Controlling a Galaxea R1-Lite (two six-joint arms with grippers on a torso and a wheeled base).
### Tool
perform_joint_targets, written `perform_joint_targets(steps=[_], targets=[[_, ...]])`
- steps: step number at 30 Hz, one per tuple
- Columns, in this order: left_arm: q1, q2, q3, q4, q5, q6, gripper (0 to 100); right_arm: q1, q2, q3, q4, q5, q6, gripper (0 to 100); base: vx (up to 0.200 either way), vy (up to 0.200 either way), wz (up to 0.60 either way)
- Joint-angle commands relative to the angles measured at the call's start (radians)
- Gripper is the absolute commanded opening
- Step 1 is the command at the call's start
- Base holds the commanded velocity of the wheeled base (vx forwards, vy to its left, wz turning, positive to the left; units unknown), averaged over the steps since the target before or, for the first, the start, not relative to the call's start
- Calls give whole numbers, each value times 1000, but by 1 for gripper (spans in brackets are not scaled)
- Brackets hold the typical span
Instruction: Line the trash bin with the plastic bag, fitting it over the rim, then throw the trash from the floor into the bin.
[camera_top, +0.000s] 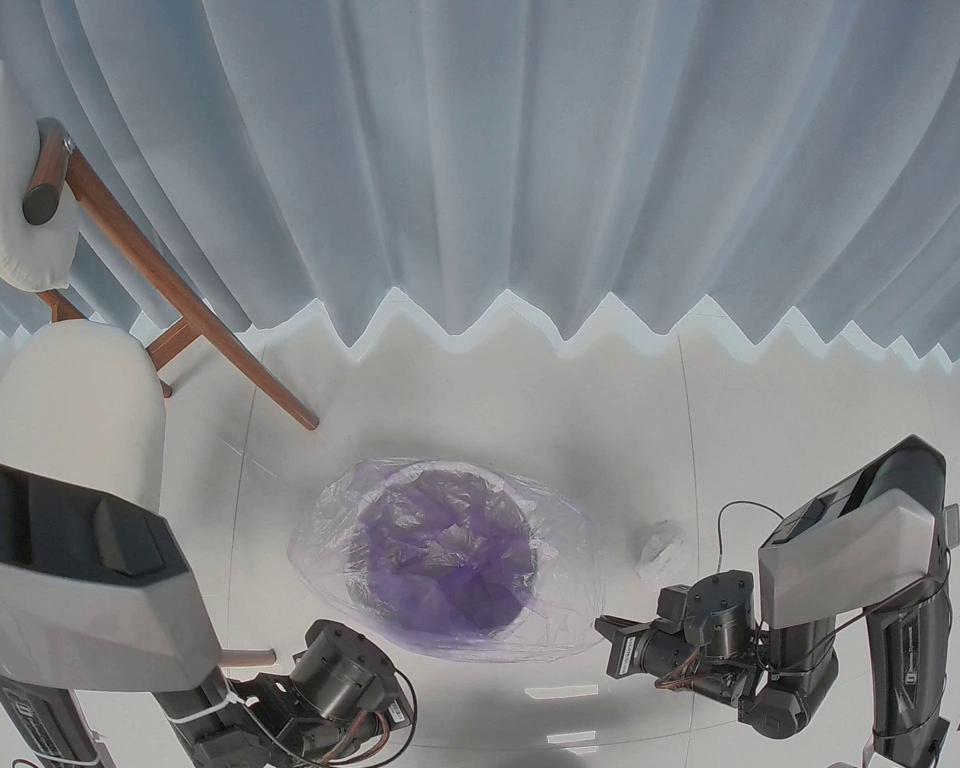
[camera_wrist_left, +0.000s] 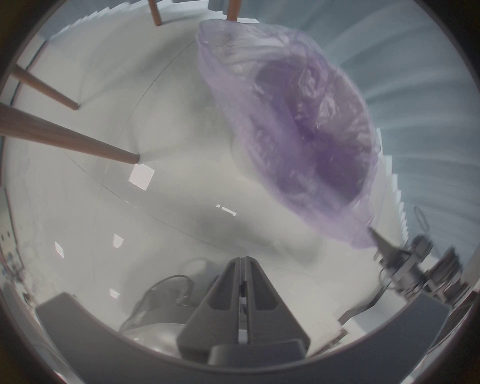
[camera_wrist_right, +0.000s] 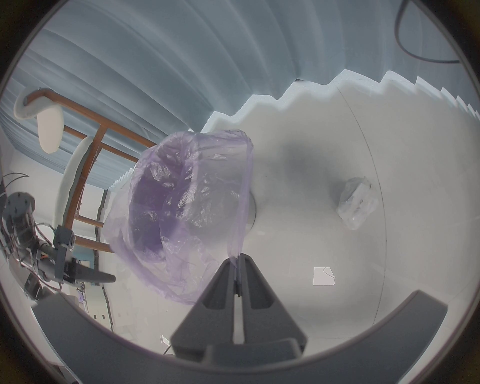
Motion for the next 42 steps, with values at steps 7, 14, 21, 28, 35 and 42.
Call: perform_joint_targets(steps=[7,14,21,28,35,42], targets=[[21,85,27,-84,43,86,0,31,34,-7,-15,6,1,0,0,0,0],[7,-142,73,-146,-31,-39,0,34,39,-12,-15,6,1,0,0,0,0],[107,-174,21,-146,-40,-103,100,36,39,-13,-15,5,0,0,0,0,0],[161,-64,-53,-130,-37,-99,100,36,39,-13,-15,3,1,0,0,0,0],[156,25,-82,-130,-35,-99,0,34,39,-13,-16,3,1,0,0,0,0],[133,14,-22,-132,-22,-72,0,34,50,-13,-15,3,1,0,0,0,0]])
